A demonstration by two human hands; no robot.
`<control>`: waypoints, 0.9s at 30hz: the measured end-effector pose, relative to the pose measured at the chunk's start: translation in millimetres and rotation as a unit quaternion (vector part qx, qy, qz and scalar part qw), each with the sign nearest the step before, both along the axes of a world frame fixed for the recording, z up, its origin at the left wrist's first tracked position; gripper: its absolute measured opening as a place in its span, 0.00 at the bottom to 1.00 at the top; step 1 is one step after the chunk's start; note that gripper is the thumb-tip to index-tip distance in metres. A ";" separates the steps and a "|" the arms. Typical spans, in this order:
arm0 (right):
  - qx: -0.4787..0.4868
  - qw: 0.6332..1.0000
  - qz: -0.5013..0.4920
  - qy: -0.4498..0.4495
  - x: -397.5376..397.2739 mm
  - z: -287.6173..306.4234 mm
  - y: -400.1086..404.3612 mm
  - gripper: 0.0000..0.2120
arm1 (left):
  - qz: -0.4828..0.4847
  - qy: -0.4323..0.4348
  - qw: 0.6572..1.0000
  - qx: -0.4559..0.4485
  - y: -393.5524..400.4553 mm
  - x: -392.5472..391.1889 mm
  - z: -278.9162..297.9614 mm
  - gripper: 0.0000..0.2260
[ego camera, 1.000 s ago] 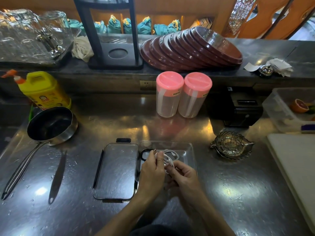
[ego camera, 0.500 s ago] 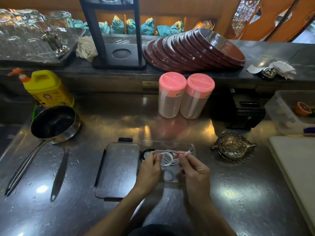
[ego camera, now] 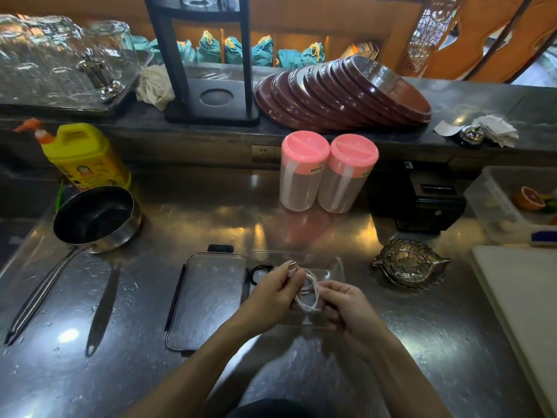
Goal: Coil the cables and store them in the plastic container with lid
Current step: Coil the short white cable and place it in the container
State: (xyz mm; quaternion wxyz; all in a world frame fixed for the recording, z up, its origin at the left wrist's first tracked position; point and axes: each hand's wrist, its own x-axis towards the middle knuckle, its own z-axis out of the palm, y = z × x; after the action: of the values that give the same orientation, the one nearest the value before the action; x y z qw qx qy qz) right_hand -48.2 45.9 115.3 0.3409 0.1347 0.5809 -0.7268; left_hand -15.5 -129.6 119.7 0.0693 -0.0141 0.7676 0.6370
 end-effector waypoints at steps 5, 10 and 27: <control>-0.025 0.999 0.030 -0.003 5.0 5.9 -7.3 0.10 | 0.007 -0.025 0.999 -0.027 -2.8 -2.9 0.0 0.13; 0.014 0.992 0.080 0.100 13.6 -0.2 -9.7 0.07 | 0.004 -0.094 0.994 0.046 -4.2 -2.8 0.5 0.14; 0.179 0.923 -0.088 0.330 29.3 -20.8 -21.3 0.03 | -0.059 -0.104 0.988 -0.097 6.0 6.5 -18.2 0.16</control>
State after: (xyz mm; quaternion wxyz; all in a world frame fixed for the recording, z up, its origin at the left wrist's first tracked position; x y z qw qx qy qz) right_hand -18.9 24.6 94.5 0.0346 -0.0038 0.7665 -0.6412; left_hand -9.0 -123.6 101.6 0.1843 -0.0417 0.8141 0.5491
